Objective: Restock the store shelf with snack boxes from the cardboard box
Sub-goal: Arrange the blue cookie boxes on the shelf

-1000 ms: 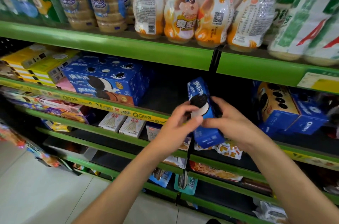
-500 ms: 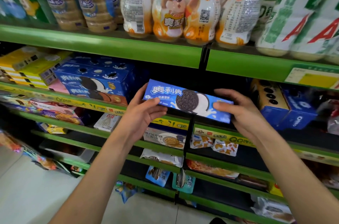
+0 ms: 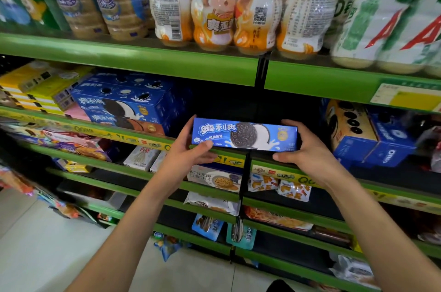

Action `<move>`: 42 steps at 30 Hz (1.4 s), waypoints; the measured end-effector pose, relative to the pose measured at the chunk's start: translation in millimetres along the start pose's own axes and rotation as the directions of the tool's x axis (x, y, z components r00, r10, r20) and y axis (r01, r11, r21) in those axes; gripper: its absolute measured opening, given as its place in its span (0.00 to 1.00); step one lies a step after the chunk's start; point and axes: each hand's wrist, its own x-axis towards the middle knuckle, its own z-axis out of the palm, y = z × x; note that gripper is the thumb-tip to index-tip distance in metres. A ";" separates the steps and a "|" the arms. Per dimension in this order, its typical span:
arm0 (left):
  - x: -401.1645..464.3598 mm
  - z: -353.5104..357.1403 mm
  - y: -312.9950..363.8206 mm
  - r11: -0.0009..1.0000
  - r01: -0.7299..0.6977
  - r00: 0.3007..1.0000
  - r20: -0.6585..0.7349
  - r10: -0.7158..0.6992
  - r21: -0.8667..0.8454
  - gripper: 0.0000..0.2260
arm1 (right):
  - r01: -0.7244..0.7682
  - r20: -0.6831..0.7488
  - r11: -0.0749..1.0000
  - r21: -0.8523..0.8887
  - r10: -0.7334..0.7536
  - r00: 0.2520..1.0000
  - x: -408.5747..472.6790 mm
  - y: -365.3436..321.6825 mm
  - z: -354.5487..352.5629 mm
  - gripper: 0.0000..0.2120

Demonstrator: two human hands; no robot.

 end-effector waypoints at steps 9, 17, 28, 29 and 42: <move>-2.0 -6.1 -5.5 0.981 -0.051 0.999 0.015 0.049 0.188 0.36 | 0.076 0.030 0.996 0.052 -0.078 0.997 -0.6 4.0 -3.0 0.37; 0.4 -4.1 -11.9 0.975 -0.075 0.997 -0.004 0.077 0.208 0.37 | 0.065 0.023 0.998 0.011 -0.065 0.998 3.7 4.2 -1.9 0.38; -0.1 -1.8 -12.2 0.973 -0.076 0.996 -0.029 0.085 0.220 0.37 | -0.001 0.009 1.000 0.030 0.000 1.000 1.8 7.7 -1.0 0.44; -0.1 -1.8 -12.3 0.973 -0.076 0.996 -0.028 0.084 0.219 0.37 | 0.001 0.011 0.999 0.037 -0.002 1.000 1.3 7.4 -1.0 0.43; 2.4 -7.1 -15.7 0.970 -0.083 0.996 -0.026 0.091 0.227 0.38 | 0.024 0.041 0.996 0.087 -0.027 0.999 -0.3 2.5 -2.8 0.41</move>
